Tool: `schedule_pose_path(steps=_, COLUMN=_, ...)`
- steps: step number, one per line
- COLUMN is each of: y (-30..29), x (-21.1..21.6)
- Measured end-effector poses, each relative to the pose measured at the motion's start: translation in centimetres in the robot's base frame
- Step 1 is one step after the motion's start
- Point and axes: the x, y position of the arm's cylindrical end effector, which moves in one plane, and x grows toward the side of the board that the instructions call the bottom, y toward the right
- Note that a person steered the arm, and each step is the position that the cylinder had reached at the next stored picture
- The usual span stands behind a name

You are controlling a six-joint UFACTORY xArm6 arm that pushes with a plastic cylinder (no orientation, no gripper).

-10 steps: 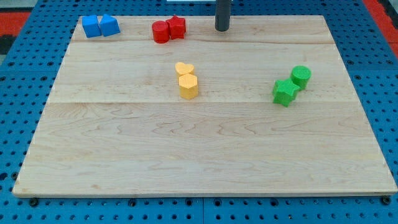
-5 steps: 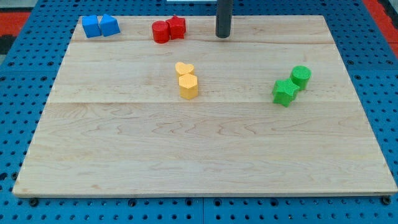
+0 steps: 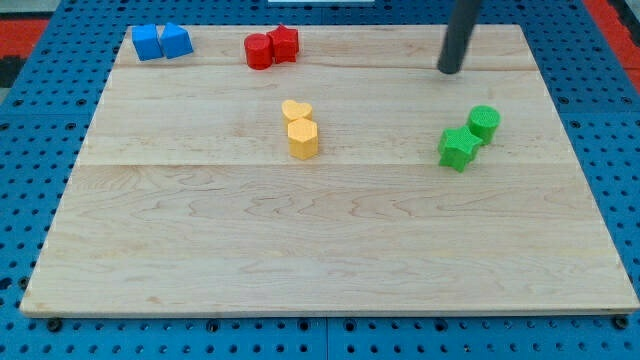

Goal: Nudge the red star and red circle a bit

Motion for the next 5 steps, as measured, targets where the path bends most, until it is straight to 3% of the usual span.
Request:
schedule_pose_path(steps=2, y=-7.9, x=-7.2)
schedule_pose_path(steps=5, y=-12.1, x=-7.1)
